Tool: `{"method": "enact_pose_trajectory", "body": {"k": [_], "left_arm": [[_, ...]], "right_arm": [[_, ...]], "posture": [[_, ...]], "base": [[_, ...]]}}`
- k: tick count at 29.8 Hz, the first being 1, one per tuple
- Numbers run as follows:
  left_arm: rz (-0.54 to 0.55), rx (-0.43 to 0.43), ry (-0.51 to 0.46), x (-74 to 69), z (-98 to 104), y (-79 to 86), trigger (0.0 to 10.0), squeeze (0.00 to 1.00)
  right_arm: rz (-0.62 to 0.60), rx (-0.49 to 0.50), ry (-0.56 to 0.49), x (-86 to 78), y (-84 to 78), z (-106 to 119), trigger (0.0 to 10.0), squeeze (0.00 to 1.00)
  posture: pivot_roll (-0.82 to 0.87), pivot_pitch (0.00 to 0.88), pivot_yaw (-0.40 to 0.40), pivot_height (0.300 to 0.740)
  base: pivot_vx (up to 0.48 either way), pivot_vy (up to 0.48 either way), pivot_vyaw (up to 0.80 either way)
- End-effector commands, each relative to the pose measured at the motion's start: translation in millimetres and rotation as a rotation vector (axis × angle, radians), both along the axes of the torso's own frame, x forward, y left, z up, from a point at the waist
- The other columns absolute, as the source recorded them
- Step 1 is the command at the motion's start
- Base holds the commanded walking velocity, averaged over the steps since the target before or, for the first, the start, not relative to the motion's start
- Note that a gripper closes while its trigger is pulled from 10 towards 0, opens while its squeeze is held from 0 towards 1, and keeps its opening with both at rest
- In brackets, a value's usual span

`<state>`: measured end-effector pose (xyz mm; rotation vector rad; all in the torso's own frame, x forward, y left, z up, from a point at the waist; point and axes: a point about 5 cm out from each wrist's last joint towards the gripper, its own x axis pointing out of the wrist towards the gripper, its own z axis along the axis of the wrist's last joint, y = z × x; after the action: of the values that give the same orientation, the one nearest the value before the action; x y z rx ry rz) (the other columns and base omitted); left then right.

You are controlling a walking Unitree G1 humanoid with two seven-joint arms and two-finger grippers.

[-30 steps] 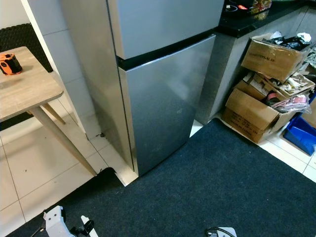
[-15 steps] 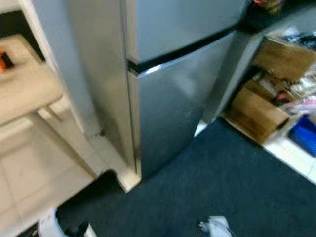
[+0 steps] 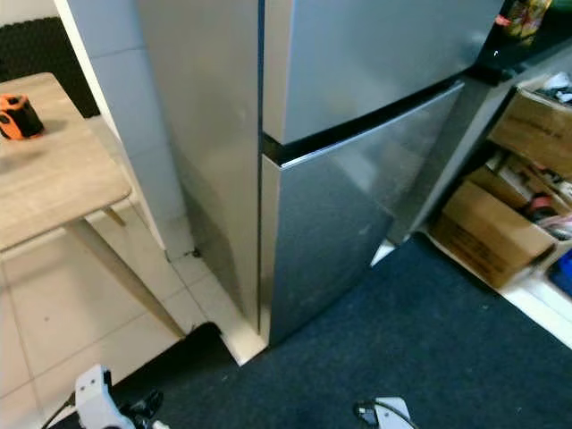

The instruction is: Restocking fridge

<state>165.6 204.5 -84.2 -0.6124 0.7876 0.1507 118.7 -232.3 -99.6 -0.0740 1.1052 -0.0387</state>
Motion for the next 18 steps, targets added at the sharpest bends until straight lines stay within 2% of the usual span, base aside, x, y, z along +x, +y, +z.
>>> {"method": "enact_pose_trajectory", "body": {"k": [1, 7, 11, 13, 14, 15, 18], "left_arm": [[-0.004, -0.009, 0.02, -6.1, -3, 0.1, 10.0, 0.0], [0.007, 0.023, 0.026, -5.2, -2, 2.2, 10.0, 0.0], [0.025, 0.022, -0.003, 2.7, 1, 2.7, 10.0, 0.0], [0.033, 0.014, -0.06, 17.1, 8, 2.5, 10.0, 0.0], [0.033, 0.014, -0.06, 17.1, 8, 2.5, 10.0, 0.0], [0.041, 0.002, -0.109, 29.4, 15, 2.3, 10.0, 0.0], [0.049, -0.009, -0.179, 46.7, 26, 2.8, 10.0, 0.0]], "right_arm": [[-0.018, -0.007, 0.022, -7.1, -3.7, -1, 10.0, 0.0], [-0.016, -0.006, 0.026, -8.3, -2.8, -2, 10.0, 0.0], [-0.014, -0.005, 0.028, -8.8, -2.2, -2, 10.0, 0.0], [-0.009, -0.005, 0.029, -9.0, -1.7, -2, 10.0, 0.0], [-0.009, -0.005, 0.029, -9.0, -1.7, -2, 10.0, 0.0], [-0.006, -0.005, 0.029, -8.9, -2.0, -2, 10.0, 0.0], [-0.006, -0.005, 0.028, -8.8, -2.1, -2, 10.0, 0.0]], "posture": [[-0.03, 0.043, 0.015, 0.74], [-0.03, 0.044, 0.015, 0.74], [-0.03, 0.044, 0.015, 0.74], [-0.03, 0.044, 0.015, 0.74], [-0.03, 0.044, 0.015, 0.74], [-0.03, 0.045, 0.013, 0.74], [-0.03, 0.046, 0.014, 0.74]], "base": [[0.24, -0.412, 0.0], [0.04, -0.374, 0.0], [0.0, 0.0, 0.0], [0.0, 0.0, 0.0], [0.0, 0.0, 0.0], [0.0, 0.0, 0.0], [0.0, 0.0, 0.0]]}}
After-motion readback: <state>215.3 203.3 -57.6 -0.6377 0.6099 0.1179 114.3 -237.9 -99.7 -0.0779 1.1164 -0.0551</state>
